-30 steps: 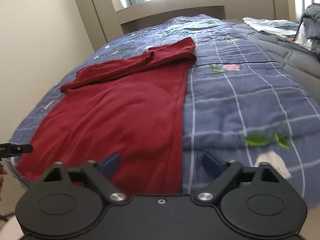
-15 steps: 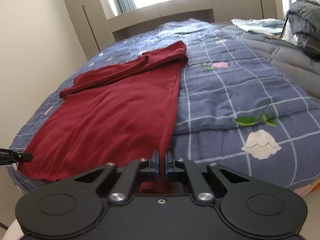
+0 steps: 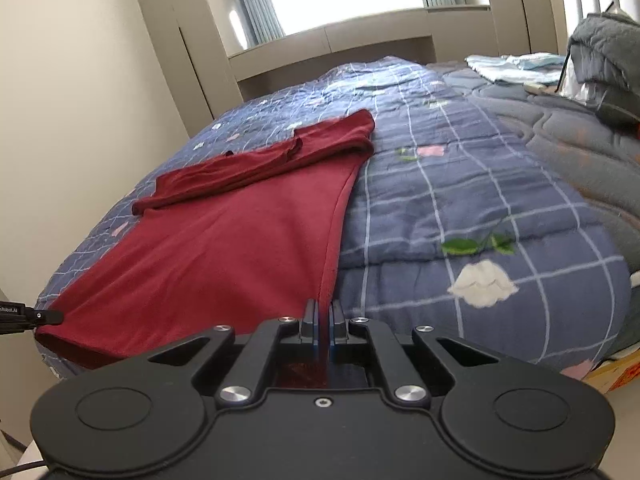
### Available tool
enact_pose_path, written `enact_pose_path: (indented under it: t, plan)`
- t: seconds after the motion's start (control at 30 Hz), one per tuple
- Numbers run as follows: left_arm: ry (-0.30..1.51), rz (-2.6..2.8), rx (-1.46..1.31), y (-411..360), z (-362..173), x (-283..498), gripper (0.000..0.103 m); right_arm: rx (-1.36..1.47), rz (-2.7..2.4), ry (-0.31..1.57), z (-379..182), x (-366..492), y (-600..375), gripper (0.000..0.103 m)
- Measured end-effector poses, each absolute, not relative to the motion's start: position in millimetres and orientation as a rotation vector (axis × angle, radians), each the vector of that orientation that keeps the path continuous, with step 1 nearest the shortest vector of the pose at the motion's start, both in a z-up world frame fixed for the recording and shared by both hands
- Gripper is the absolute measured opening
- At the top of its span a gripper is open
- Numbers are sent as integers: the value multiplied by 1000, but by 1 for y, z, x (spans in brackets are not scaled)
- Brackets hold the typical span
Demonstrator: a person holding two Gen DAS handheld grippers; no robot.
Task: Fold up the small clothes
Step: 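Close both grippers on the hem of the narrowed red shirt, then lift the hem with both grippers and fold it toward the collar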
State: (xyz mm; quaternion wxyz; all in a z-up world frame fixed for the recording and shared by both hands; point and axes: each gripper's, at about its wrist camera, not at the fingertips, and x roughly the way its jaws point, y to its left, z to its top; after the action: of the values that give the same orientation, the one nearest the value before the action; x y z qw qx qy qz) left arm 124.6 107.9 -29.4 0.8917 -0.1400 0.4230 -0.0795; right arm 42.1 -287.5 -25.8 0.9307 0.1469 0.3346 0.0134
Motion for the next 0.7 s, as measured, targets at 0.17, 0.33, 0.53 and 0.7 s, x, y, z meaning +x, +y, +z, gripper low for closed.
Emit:
enact_pose_path:
  t: [0.17, 0.33, 0.53, 0.7]
  plan:
    - [867, -175, -292, 103, -39, 121, 8, 215, 24, 679, -29, 38, -277, 39]
    - [847, -129, -212, 94, -38, 112, 78, 70, 63, 674, -28, 34, -263, 82]
    - [751, -75, -31, 72, -30, 93, 102, -249, 216, 657, -33, 32, -218, 95]
    - [718, -99, 117, 39, -30, 86, 103, -422, 322, 691, -50, 40, -179, 92]
